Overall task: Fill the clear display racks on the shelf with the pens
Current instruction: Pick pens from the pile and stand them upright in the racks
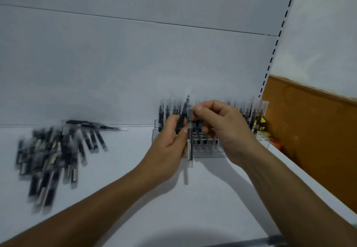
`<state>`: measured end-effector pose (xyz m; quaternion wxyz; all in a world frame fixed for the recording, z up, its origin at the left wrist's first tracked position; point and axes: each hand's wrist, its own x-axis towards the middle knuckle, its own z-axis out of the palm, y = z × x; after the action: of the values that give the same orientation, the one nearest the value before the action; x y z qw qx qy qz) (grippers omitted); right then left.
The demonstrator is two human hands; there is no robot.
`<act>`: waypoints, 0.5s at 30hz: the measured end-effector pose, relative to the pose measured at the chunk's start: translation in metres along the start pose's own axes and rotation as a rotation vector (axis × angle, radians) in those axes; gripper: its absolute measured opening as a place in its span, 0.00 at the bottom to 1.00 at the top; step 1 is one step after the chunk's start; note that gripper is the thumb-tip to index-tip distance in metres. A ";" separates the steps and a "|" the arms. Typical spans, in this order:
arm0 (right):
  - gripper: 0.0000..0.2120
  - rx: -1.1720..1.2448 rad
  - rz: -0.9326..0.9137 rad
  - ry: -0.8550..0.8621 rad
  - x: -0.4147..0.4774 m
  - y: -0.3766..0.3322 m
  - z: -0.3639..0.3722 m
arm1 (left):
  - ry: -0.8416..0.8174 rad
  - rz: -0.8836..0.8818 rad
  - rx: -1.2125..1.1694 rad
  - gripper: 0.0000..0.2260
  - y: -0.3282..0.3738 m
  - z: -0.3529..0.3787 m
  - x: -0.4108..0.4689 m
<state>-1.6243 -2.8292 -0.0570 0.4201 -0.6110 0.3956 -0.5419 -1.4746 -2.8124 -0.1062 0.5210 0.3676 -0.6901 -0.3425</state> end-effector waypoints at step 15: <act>0.05 -0.264 -0.378 0.129 0.032 0.004 0.035 | 0.313 -0.341 -0.240 0.08 -0.024 -0.048 0.000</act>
<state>-1.5866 -2.8579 -0.0526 0.2013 -0.6880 0.3676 -0.5924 -1.4246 -2.8283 -0.1166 0.5960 0.4627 -0.4834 -0.4440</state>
